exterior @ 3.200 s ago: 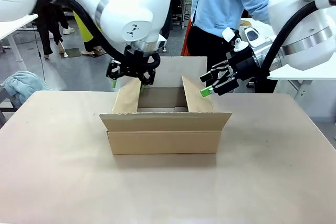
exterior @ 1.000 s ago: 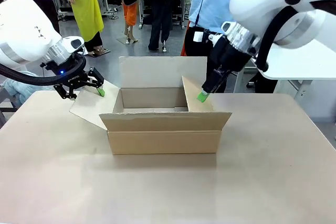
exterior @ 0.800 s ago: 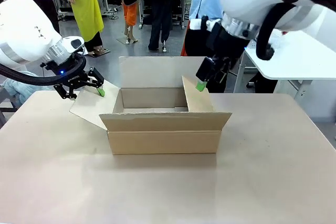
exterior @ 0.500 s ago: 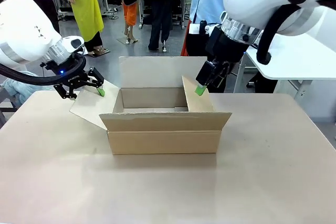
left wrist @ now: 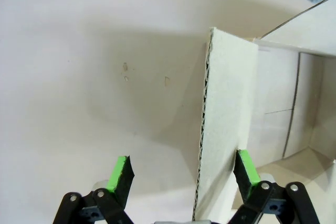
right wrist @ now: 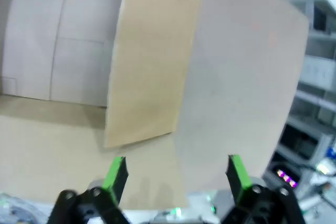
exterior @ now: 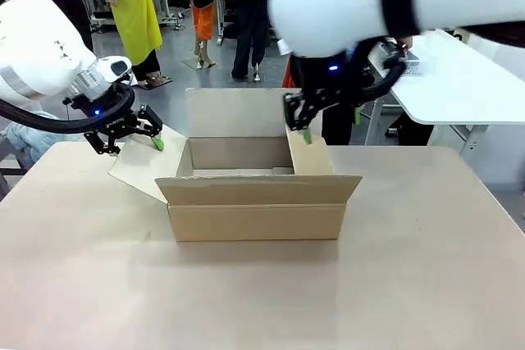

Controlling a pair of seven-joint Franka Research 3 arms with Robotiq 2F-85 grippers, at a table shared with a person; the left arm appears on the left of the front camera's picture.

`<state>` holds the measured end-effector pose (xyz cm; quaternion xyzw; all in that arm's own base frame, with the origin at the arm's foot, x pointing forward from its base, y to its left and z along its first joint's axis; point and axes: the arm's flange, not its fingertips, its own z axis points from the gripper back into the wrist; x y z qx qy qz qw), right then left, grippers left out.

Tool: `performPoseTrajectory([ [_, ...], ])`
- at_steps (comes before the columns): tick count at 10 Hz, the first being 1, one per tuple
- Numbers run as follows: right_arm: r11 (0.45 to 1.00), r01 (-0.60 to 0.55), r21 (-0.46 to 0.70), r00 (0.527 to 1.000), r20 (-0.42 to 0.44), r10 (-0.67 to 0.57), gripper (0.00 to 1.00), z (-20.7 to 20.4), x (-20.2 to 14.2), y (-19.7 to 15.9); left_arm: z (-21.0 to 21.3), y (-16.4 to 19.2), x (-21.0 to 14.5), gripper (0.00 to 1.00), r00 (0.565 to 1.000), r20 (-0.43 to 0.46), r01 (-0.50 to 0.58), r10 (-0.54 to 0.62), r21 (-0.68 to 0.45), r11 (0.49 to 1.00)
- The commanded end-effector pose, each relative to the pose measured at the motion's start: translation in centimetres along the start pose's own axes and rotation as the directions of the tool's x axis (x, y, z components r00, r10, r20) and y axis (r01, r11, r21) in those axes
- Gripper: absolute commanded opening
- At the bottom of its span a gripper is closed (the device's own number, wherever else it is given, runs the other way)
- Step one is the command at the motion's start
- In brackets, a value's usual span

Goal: Pack the gift set into the box.
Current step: Place both hands on the side flaps of the Package Box and spread them outward.

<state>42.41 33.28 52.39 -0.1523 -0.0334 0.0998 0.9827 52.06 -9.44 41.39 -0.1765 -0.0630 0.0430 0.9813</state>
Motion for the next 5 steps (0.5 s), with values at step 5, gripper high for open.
performPoseTrajectory([
  [5, 0.988, 0.148, 0.054, 0.988, -0.043, -0.146, 1.00, -4.3, 7.0, 10.1, 0.2, -0.1, -0.1, 1.00, 1.000, 0.001, -0.013, 0.013, 0.015, 1.000],
])
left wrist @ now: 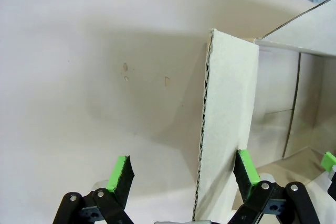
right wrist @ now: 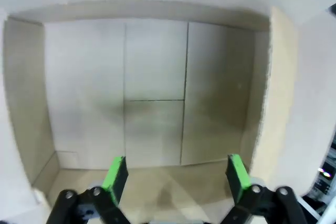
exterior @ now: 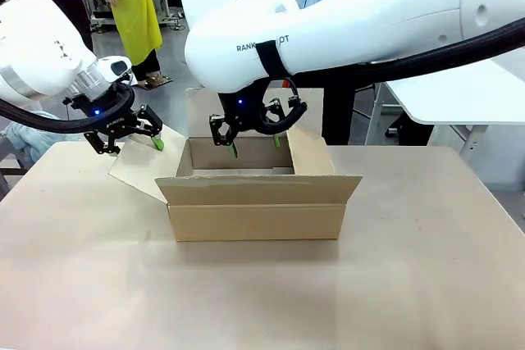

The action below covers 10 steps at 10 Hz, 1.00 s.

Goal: Pack the gift set into the box.
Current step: Place both hands on the side flaps of the Package Box and spread them outward.

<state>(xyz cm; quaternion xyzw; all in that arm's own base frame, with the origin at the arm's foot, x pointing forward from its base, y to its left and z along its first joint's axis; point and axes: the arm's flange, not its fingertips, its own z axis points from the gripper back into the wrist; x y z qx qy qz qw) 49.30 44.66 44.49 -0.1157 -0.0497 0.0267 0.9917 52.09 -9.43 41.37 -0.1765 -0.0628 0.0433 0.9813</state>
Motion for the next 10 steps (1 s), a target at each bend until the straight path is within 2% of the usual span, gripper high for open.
performPoseTrajectory([
  [1, 1.000, -0.004, -0.014, 0.999, -0.055, 0.003, 1.00, 0.7, -1.5, -1.9, 0.2, -0.1, -0.1, 1.00, 1.000, 0.001, -0.012, 0.012, 0.015, 1.000],
  [2, 1.000, 0.000, 0.000, 1.000, 0.000, 0.000, 1.00, 0.0, 0.0, 0.0, 0.2, -0.1, -0.1, 1.00, 1.000, 0.001, -0.012, 0.012, 0.015, 1.000],
  [4, 0.995, 0.073, -0.074, 0.997, -0.002, -0.073, 1.00, -1.9, 0.3, 0.3, 0.2, -0.1, -0.1, 1.00, 1.000, 0.001, -0.012, 0.012, 0.015, 1.000],
  [7, 0.963, 0.149, -0.226, 0.988, 0.065, -0.138, 1.00, -4.2, 0.6, 1.5, 0.2, -0.1, -0.1, 1.00, 1.000, 0.001, -0.012, 0.012, 0.015, 1.000],
  [8, 0.938, 0.194, -0.288, 0.981, 0.080, -0.178, 1.00, -5.0, 0.9, 1.7, 0.2, -0.1, -0.1, 1.00, 1.000, 0.001, -0.012, 0.012, 0.015, 1.000],
  [10, 0.846, 0.325, -0.423, 0.946, 0.160, -0.283, 1.00, -5.6, 1.1, 1.2, 0.2, -0.1, -0.1, 1.00, 1.000, 0.001, -0.012, 0.012, 0.015, 1.000],
])
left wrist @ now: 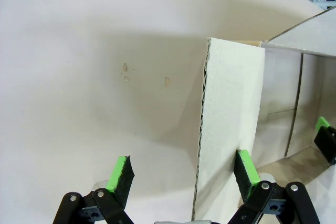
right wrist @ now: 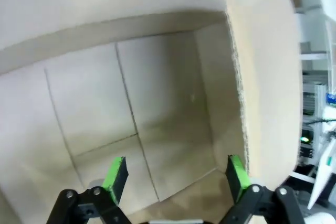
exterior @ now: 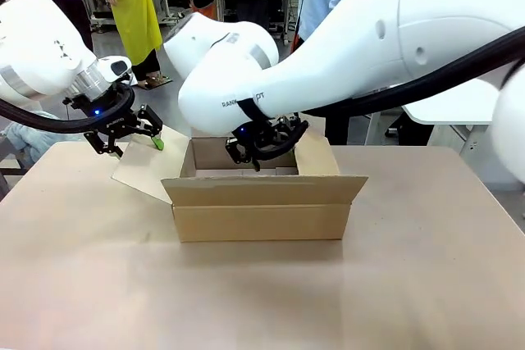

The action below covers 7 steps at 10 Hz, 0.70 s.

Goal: Pack the gift set into the box.
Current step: Place both hands on the side flaps of the Package Box and spread them outward.

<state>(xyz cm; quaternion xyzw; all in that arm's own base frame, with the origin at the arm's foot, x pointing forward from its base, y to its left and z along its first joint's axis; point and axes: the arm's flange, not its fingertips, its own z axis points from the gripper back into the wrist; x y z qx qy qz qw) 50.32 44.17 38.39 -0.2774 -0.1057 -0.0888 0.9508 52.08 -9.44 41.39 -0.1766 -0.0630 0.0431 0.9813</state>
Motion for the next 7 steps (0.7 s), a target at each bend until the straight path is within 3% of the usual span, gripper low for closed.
performPoseTrajectory([
  [1, 0.985, 0.103, -0.138, 0.995, 0.007, -0.103, 1.00, 0.5, 0.8, -0.4, 0.2, -0.1, -0.1, 1.00, 1.000, 0.001, -0.013, 0.013, 0.015, 1.000],
  [7, 0.986, 0.084, -0.143, 0.996, 0.017, -0.083, 1.00, 2.0, 1.4, -3.2, 0.2, -0.1, -0.1, 1.00, 1.000, 0.001, -0.013, 0.013, 0.015, 1.000],
])
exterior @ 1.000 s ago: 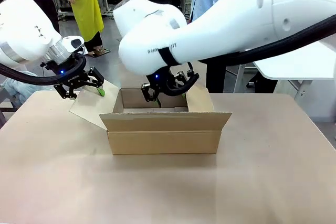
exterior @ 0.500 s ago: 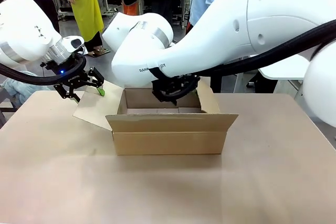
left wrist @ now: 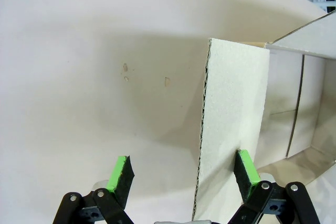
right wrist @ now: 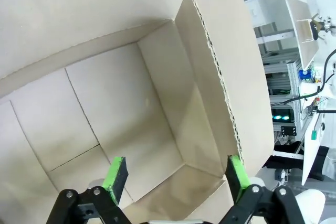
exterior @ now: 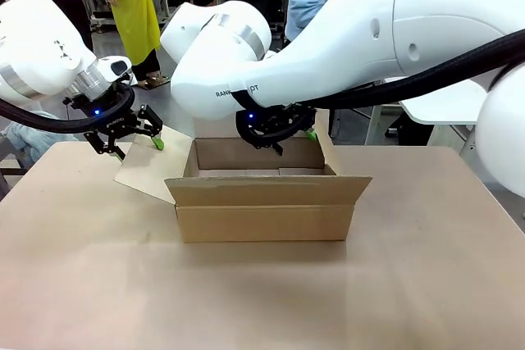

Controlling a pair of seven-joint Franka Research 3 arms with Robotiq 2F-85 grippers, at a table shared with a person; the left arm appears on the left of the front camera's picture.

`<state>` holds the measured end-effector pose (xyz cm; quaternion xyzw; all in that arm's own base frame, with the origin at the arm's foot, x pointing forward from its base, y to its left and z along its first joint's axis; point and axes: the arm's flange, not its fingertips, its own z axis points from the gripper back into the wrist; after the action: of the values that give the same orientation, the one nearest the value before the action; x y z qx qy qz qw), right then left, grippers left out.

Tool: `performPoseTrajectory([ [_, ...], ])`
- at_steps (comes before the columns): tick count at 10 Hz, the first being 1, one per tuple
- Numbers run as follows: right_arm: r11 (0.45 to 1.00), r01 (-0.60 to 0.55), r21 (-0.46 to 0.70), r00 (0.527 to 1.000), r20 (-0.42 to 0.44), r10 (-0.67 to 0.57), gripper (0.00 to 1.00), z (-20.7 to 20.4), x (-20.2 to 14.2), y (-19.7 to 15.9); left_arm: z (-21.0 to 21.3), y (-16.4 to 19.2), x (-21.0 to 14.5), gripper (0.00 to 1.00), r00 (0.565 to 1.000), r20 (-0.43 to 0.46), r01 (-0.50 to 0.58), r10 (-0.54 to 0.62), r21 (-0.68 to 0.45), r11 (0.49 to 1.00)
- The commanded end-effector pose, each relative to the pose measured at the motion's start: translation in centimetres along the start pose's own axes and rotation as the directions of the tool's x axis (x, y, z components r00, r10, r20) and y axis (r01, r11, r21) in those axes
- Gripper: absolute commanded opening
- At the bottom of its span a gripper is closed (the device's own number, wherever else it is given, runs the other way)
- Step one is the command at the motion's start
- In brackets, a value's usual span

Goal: Pack the gift set into the box.
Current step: Place both hands on the side flaps of the Package Box and spread them outward.

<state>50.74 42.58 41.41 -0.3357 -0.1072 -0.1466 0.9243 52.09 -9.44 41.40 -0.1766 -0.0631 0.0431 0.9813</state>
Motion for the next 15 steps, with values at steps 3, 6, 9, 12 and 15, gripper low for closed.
performPoseTrajectory([
  [3, 1.000, -0.011, -0.008, 0.998, 0.062, 0.011, 1.00, 1.4, 0.3, -1.3, 0.2, -0.1, -0.1, 1.00, 1.000, 0.001, -0.013, 0.013, 0.015, 1.000],
  [6, 0.999, 0.011, -0.043, 0.995, 0.096, -0.007, 1.00, 2.3, 0.6, -1.9, 0.2, -0.1, -0.1, 1.00, 1.000, 0.001, -0.013, 0.013, 0.015, 1.000],
  [9, 0.997, 0.020, -0.080, 0.997, 0.073, -0.014, 1.00, 1.6, 1.1, -2.3, 0.2, -0.1, -0.1, 1.00, 1.000, 0.001, -0.013, 0.013, 0.015, 1.000],
  [12, 0.999, 0.006, -0.036, 1.000, 0.007, -0.005, 1.00, -1.1, 1.1, -1.7, 0.2, -0.1, -0.1, 1.00, 1.000, 0.001, -0.013, 0.013, 0.015, 1.000],
  [15, 0.999, 0.006, -0.044, 0.998, -0.055, -0.008, 1.00, -4.5, 1.4, -1.3, 0.2, -0.1, -0.1, 1.00, 1.000, 0.001, -0.013, 0.013, 0.015, 1.000],
])
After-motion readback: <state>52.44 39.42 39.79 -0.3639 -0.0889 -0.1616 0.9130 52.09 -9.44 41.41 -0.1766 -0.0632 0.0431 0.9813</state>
